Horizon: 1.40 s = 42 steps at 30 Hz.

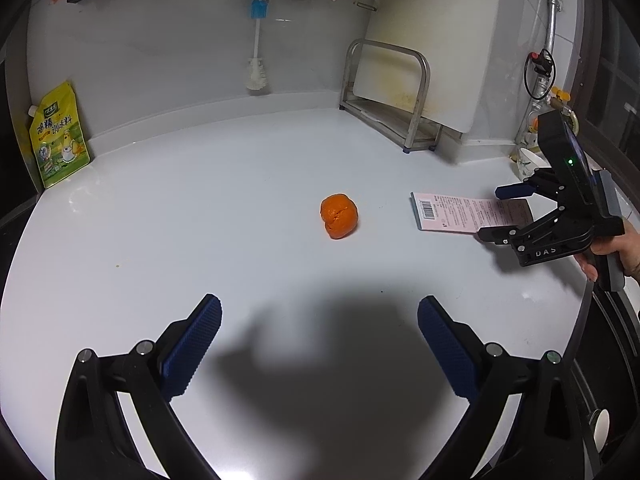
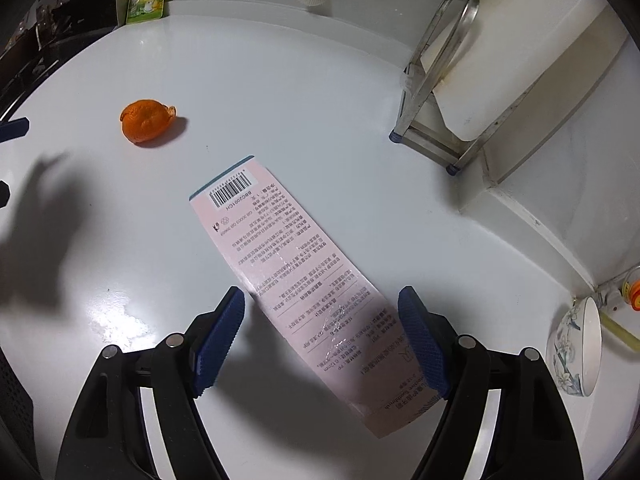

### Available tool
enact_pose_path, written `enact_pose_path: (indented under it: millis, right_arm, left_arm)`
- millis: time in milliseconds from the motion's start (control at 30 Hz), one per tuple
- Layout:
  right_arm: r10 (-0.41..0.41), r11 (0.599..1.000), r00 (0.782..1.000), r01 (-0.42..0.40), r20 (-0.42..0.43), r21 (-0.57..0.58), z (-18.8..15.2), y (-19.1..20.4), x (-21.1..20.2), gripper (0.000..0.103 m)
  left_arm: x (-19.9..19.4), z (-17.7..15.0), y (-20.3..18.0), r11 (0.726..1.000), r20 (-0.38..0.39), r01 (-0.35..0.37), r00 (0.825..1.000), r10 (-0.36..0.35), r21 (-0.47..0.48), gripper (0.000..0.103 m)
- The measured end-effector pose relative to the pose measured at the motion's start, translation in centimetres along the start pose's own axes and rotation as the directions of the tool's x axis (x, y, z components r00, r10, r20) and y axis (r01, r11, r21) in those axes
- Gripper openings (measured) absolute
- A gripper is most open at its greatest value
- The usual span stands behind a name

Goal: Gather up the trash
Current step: 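Move the right tool to the pink receipt and close on it, then grasp the orange peel with the left tool while the right tool holds the clear sheet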

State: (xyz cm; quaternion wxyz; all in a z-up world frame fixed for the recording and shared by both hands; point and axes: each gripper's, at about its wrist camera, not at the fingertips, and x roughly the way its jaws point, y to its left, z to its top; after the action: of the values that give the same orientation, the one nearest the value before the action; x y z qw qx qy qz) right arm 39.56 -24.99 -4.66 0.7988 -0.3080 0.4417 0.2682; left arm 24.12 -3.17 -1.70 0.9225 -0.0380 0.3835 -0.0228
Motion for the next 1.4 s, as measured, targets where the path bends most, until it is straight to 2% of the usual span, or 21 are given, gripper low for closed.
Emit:
enact_pose_path:
  millis: [300,500,533,600,667,700,767,867,1000,1100,1200,1300,1400]
  right_arm:
    - [0.033,0.997,0.999,-0.035,0.028,0.073,0.2,-0.4,1.3,0.077]
    - [0.050,0.981,0.997,-0.059,0.051,0.185,-0.1,-0.9,1.6,0.076]
    - [0.052,0.977,0.997,-0.063,0.057,0.204,-0.2,-0.9,1.6,0.073]
    - [0.060,0.970,0.996,-0.074,0.067,0.230,-0.2,-0.8,1.4,0.061]
    - [0.067,0.963,0.995,-0.083,0.071,0.258,-0.1,-0.5,1.2,0.042]
    - [0.071,0.960,0.995,-0.088,0.071,0.266,-0.1,-0.4,1.2,0.037]
    - [0.051,0.955,0.996,-0.068,0.067,0.289,-0.1,0.1,0.9,0.024]
    - [-0.001,0.944,0.998,-0.019,0.060,0.330,-0.4,0.5,0.8,0.011]
    - [-0.067,0.907,0.996,0.037,0.057,0.420,-1.7,1.1,0.1,0.011]
    - [-0.089,0.873,0.992,0.032,0.094,0.487,-2.4,1.6,-1.2,0.011]
    - [-0.104,0.817,0.984,0.001,0.146,0.576,-3.1,1.8,-3.0,0.011]
    - [-0.092,0.742,0.971,-0.080,0.219,0.665,-3.9,1.8,-4.4,0.011]
    - [-0.104,0.702,0.954,-0.131,0.282,0.700,-4.3,2.1,-5.1,0.011]
  left_arm:
    - [0.1,0.0,0.1,1.000,-0.005,-0.004,1.000,0.004,-0.003,0.097]
    - [0.2,0.4,0.4,1.000,-0.013,0.006,1.000,-0.006,-0.015,0.097]
    - [0.3,0.5,0.4,1.000,-0.014,0.004,1.000,-0.004,-0.016,0.097]
    - [0.3,0.7,0.5,1.000,-0.012,0.000,1.000,0.000,-0.017,0.097]
    - [0.3,0.9,0.5,1.000,-0.008,-0.003,1.000,0.003,-0.017,0.097]
    - [0.3,1.1,0.5,1.000,-0.004,-0.006,1.000,0.006,-0.016,0.097]
    - [0.4,1.4,0.5,1.000,0.000,-0.010,1.000,0.010,-0.012,0.097]
    - [0.6,1.6,0.5,1.000,0.009,-0.024,1.000,0.024,-0.006,0.097]
    - [1.3,1.9,0.8,0.999,0.006,-0.039,0.999,0.039,-0.008,0.097]
    - [2.2,2.3,0.9,0.999,-0.004,-0.042,0.999,0.042,-0.010,0.097]
    - [3.3,3.0,0.8,0.999,-0.022,-0.045,0.999,0.045,-0.004,0.097]
    - [4.7,3.5,0.6,0.999,-0.049,-0.046,0.998,0.046,-0.006,0.097]
    - [6.0,3.9,0.3,0.998,-0.070,-0.057,0.996,0.057,-0.001,0.097]
